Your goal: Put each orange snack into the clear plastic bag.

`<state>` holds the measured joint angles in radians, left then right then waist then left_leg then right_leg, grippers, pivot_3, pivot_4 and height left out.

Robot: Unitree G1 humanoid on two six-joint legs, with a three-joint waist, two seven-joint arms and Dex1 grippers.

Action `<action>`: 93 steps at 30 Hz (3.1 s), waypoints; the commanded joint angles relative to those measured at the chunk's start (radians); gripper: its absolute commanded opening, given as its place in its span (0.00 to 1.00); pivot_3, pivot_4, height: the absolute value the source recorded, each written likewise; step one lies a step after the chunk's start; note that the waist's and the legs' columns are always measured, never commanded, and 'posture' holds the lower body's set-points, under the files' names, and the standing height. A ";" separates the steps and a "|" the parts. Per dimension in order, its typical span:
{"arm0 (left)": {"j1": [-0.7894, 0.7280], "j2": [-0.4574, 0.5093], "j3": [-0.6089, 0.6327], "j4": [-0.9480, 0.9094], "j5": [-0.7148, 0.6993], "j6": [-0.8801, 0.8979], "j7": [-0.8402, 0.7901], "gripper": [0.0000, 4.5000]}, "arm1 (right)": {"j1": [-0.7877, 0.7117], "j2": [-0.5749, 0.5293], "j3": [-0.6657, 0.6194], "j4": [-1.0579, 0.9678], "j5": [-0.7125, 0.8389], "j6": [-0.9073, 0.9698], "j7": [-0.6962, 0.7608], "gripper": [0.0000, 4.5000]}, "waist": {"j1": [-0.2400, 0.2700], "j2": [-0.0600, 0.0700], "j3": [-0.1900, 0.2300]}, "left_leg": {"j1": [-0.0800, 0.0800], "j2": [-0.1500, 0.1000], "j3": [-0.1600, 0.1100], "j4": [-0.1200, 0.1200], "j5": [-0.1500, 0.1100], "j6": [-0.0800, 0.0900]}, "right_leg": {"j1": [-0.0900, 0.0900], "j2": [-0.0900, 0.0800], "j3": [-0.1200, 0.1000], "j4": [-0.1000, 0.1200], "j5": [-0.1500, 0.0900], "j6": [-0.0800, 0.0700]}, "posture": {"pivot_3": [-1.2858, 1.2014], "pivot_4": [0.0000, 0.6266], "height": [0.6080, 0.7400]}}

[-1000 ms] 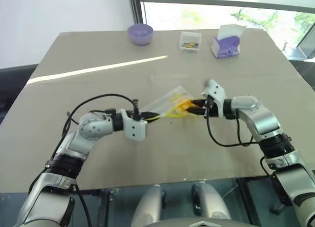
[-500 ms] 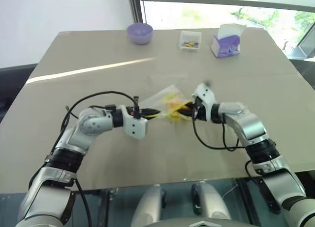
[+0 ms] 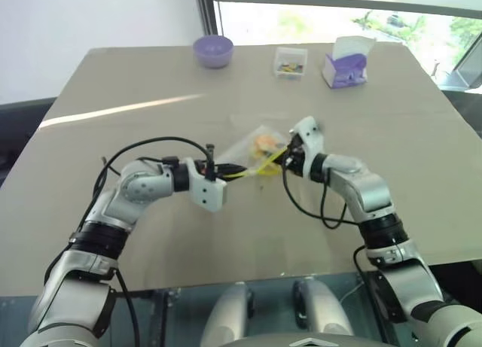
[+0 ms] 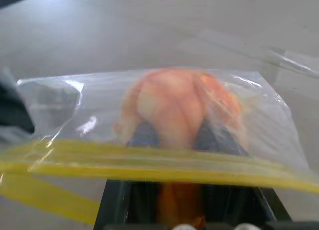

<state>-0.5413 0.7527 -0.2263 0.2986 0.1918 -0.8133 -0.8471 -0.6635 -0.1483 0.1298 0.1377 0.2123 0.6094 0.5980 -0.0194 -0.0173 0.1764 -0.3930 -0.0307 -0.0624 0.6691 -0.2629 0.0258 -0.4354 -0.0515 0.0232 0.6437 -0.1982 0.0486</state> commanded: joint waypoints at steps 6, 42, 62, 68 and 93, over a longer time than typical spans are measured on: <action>-0.026 -0.015 0.009 -0.019 -0.046 0.027 0.004 0.00 | -0.018 0.013 0.013 -0.011 -0.014 -0.063 -0.015 0.25 | -0.005 0.000 0.000 | 0.000 0.000 0.000 0.000 0.000 0.000 | 0.000 0.000 0.000 0.000 0.000 0.000 | 0.52 0.24 1.00; 0.036 -0.062 0.129 -0.061 -0.212 0.310 0.018 0.00 | -0.082 -0.254 0.195 0.379 -0.566 -0.902 -0.191 0.87 | -0.020 0.000 0.000 | -0.001 0.000 0.003 0.000 0.000 0.000 | -0.003 0.000 0.004 0.001 0.000 0.000 | 0.52 0.24 1.00; 0.075 -0.069 0.145 -0.118 -0.215 0.350 0.039 0.00 | -0.103 -0.266 0.179 0.449 -0.535 -1.059 -0.127 0.01 | -0.021 0.000 0.000 | -0.002 0.000 0.003 0.000 0.000 0.000 | -0.003 0.001 0.004 0.001 0.000 0.000 | 0.52 0.24 1.00; 0.054 -0.105 0.189 -0.127 -0.224 0.486 0.118 0.00 | -0.117 -0.275 0.138 0.440 -0.519 -1.008 -0.154 0.01 | -0.021 0.000 0.000 | -0.002 0.000 0.003 0.000 0.000 0.000 | -0.003 0.000 0.004 0.001 0.000 0.000 | 0.52 0.24 1.00; -0.018 -0.194 0.142 -0.005 -0.263 0.537 0.090 0.00 | 0.110 -0.429 0.095 -0.024 -0.517 -0.701 0.002 0.01 | -0.017 0.000 0.000 | -0.009 0.000 0.007 0.002 0.000 0.001 | -0.011 0.000 0.008 0.004 0.001 0.001 | 0.52 0.24 1.00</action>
<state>-0.5147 0.5527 -0.1543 0.3698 0.0187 -0.3474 -0.7392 -0.5141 -0.5516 0.2786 0.1878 -0.3357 -0.1268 0.5700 -0.0365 -0.0176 0.1761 -0.4011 -0.0307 -0.0553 0.6722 -0.2632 0.0266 -0.4452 -0.0517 0.0315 0.6485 -0.1970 0.0500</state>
